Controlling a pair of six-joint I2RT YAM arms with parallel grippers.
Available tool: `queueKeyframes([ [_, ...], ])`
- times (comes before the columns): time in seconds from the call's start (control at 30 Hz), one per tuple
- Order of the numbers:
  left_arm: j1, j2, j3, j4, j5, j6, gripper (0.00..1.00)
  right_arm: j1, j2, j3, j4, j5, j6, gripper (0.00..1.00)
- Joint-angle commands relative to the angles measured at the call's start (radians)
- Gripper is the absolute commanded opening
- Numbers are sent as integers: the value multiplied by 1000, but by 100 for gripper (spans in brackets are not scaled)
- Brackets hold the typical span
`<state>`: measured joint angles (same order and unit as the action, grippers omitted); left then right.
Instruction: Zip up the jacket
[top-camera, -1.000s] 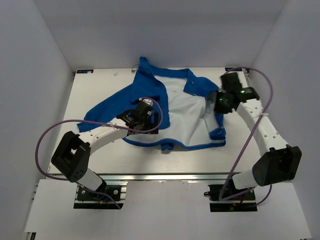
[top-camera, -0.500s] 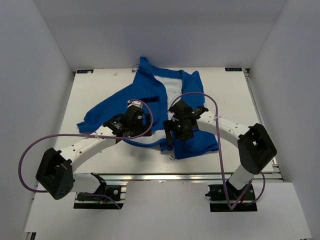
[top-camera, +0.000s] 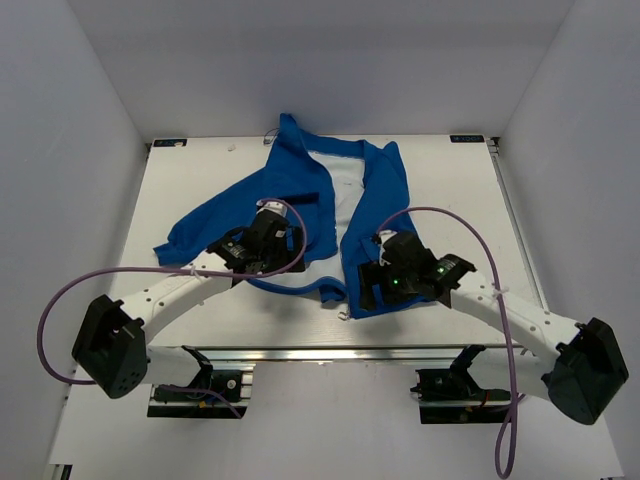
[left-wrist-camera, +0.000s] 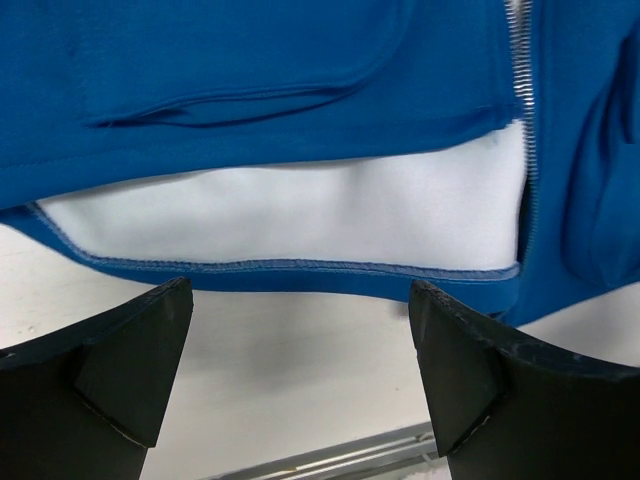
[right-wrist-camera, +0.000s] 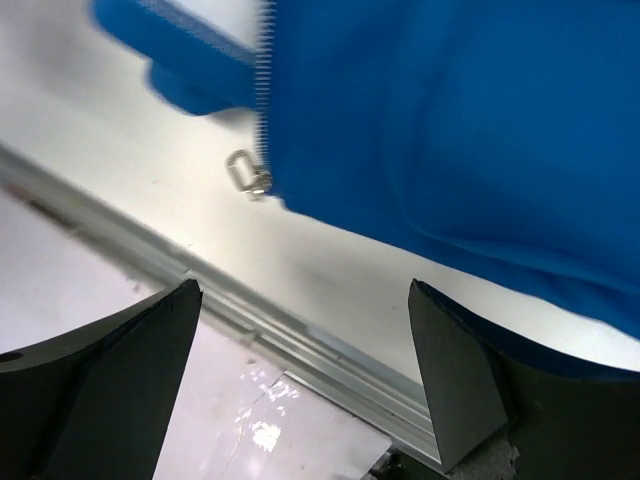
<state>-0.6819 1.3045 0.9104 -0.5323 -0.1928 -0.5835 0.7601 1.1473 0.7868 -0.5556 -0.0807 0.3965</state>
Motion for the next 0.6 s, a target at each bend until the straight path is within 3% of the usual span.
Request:
queueKeyframes([
  [0.0,5,42,79,55,58,20,98,1,-66,-29,54,157,56,89],
  [0.17,4,231,273,71,145,80,98,-7,-52,-38,-12,347,157,89],
  [0.27,1,373,372,25,176,106,98,-24,-31,-47,-38,386,203,89],
  [0.4,-43,522,562,-81,122,143,95,-62,-61,-89,-27,378,208,89],
  [0.57,-76,643,670,-179,-25,140,87,-108,-98,-124,-4,340,188,89],
])
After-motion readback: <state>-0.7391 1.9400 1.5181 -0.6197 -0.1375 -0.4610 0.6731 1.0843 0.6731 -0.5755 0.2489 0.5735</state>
